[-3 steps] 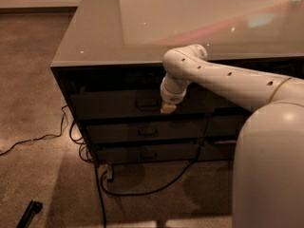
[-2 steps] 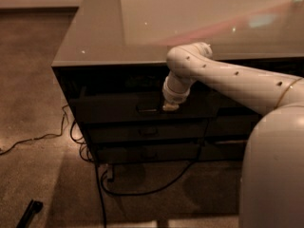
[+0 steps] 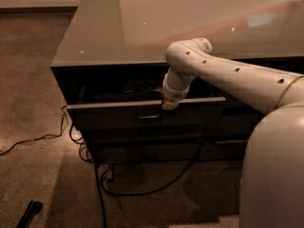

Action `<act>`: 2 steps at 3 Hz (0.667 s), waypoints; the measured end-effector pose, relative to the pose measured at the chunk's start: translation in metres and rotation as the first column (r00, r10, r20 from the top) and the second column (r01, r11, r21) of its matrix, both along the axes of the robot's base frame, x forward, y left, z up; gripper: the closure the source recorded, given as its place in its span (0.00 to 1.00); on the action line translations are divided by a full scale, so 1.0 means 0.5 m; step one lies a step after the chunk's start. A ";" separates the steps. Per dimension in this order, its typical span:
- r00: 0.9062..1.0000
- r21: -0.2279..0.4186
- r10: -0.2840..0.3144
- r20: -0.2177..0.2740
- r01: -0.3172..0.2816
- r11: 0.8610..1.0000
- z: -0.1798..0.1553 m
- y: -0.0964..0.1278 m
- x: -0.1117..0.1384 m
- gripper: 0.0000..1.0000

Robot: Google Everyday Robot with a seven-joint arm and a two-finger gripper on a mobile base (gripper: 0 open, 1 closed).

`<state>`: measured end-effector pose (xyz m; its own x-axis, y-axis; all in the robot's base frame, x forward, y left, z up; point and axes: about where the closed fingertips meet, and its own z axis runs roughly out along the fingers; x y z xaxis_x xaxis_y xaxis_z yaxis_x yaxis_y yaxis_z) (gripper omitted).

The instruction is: Open top drawer

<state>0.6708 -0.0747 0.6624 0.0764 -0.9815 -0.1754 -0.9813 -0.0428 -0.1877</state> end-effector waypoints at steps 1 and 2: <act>1.000 0.000 0.000 0.000 0.000 1.000 0.000 0.000 0.000 0.58; 1.000 0.000 0.000 0.000 0.000 1.000 0.010 0.000 0.000 0.12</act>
Offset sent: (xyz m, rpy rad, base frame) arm 0.0000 0.0000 0.0000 0.0000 0.0000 0.0000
